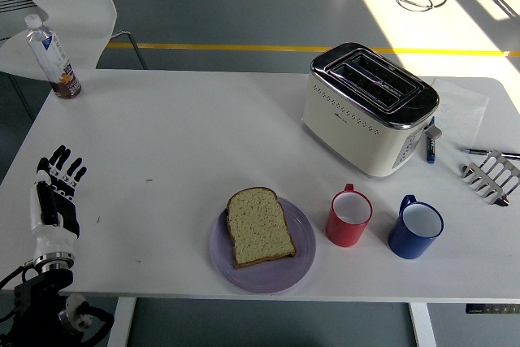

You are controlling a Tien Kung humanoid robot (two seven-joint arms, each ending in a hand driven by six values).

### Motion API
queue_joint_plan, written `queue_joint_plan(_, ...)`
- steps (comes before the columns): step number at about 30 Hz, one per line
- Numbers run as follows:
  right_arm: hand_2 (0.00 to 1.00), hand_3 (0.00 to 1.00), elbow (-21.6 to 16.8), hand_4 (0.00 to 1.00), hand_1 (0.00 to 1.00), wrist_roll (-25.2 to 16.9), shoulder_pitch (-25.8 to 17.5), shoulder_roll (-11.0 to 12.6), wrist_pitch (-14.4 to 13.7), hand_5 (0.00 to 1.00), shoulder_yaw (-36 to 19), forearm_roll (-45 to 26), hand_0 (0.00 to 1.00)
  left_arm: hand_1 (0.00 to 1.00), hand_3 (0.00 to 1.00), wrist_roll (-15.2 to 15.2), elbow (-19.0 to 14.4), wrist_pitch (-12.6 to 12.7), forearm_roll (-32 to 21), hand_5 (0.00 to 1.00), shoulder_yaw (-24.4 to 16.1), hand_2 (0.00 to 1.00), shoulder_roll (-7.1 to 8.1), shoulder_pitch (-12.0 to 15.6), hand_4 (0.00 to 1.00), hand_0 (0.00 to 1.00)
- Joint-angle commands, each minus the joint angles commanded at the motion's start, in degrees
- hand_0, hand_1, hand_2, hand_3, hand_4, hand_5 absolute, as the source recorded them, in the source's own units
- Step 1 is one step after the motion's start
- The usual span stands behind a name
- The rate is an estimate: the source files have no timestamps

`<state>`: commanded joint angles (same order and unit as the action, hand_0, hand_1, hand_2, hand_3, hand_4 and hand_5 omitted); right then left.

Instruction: Push plate across desktop,pick up the break from the machine,place the break in the plate

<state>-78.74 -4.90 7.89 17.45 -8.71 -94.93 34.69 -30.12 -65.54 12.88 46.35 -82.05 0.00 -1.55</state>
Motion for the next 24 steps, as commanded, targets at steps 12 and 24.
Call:
queue_joint_plan(12,0.787,0.771,5.5,0.510,0.766,-0.4,-3.5,-3.7,1.4,0.466,-1.1,-0.5,0.780,0.803,0.786,-0.1,-0.1,0.1,-0.1,0.998,0.1,0.886,0.00,-0.8,0.516,0.769)
queue_joint_plan(24,0.786,0.770,8.5,0.510,0.767,1.1,-3.8,-4.8,3.1,0.509,-1.2,0.2,0.780,0.802,0.785,-0.2,-0.1,0.2,-0.1,0.998,0.2,0.884,0.00,-0.9,0.518,0.769)
